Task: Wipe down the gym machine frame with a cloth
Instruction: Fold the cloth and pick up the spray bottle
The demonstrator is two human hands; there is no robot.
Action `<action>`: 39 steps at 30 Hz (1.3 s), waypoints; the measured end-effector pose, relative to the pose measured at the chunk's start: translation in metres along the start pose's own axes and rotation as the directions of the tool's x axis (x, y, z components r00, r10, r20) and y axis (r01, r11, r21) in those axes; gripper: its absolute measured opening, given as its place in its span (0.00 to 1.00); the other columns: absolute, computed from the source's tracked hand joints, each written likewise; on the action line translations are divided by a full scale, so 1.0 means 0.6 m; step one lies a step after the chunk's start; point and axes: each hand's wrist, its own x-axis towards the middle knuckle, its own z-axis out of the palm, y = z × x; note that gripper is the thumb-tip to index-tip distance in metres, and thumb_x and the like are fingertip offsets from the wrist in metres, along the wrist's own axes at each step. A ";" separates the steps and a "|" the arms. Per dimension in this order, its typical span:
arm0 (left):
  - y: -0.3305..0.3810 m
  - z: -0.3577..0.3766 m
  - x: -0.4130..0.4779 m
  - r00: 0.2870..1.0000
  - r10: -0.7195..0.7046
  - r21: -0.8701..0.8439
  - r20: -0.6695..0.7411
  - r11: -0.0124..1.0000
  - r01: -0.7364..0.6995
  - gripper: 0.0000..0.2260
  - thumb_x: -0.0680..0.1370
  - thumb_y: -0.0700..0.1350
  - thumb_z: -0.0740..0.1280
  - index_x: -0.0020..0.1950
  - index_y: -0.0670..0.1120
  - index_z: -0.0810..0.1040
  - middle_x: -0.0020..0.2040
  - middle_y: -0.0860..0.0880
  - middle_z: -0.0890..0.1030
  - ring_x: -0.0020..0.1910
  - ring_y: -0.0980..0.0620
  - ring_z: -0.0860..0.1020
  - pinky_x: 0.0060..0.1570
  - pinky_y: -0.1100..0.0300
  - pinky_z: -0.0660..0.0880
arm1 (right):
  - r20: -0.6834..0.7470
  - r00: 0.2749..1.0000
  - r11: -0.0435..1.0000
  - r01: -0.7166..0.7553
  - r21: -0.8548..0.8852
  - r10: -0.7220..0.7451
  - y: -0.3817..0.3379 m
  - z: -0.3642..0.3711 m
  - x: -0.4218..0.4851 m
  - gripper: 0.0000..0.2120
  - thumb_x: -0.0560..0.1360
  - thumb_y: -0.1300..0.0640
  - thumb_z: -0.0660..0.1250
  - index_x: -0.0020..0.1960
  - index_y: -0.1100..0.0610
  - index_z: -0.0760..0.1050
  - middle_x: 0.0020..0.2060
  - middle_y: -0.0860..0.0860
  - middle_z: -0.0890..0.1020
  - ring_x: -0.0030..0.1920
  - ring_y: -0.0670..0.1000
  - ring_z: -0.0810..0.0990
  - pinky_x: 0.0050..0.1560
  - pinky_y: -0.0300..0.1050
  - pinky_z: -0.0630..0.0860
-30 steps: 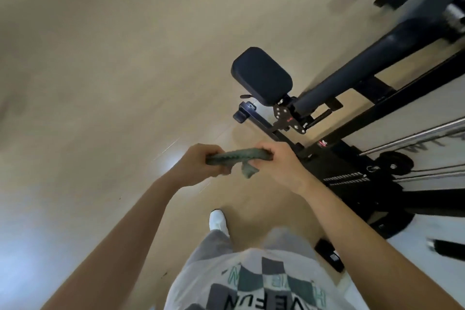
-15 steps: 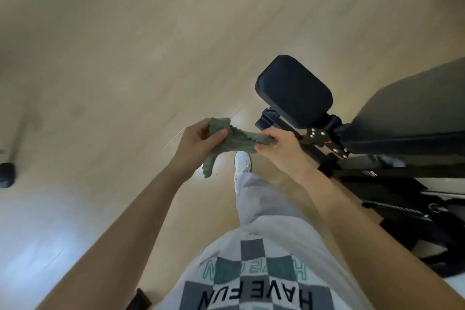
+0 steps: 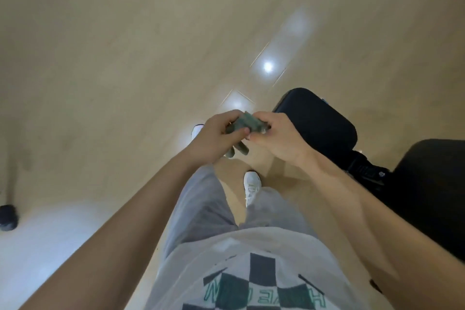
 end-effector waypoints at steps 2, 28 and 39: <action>0.002 -0.038 0.051 0.999 0.039 0.018 0.025 0.999 -0.040 0.09 0.77 0.41 0.73 0.55 0.45 0.78 0.46 0.40 0.84 0.45 0.46 0.85 0.40 0.41 0.78 | -0.058 0.997 0.997 -0.058 0.045 0.061 -0.014 -0.013 0.048 0.02 0.75 0.64 0.71 0.44 0.62 0.79 0.33 0.52 0.78 0.34 0.44 0.72 0.38 0.39 0.69; 0.152 0.047 0.933 0.779 -0.174 0.680 0.602 0.622 -0.387 0.03 0.78 0.44 0.70 0.47 0.50 0.84 0.37 0.53 0.81 0.37 0.47 0.79 0.41 0.52 0.78 | -0.368 0.310 0.284 0.284 0.916 0.876 0.249 -0.354 0.383 0.11 0.79 0.69 0.64 0.59 0.65 0.78 0.50 0.58 0.84 0.53 0.56 0.83 0.54 0.52 0.81; 0.148 0.385 1.157 0.473 -0.249 0.521 0.845 0.581 -0.626 0.07 0.79 0.41 0.69 0.55 0.44 0.84 0.42 0.51 0.81 0.38 0.56 0.75 0.37 0.66 0.67 | -0.356 0.122 0.321 0.239 0.917 0.927 0.423 -0.516 0.438 0.28 0.72 0.59 0.78 0.69 0.53 0.72 0.54 0.52 0.83 0.56 0.54 0.83 0.57 0.47 0.81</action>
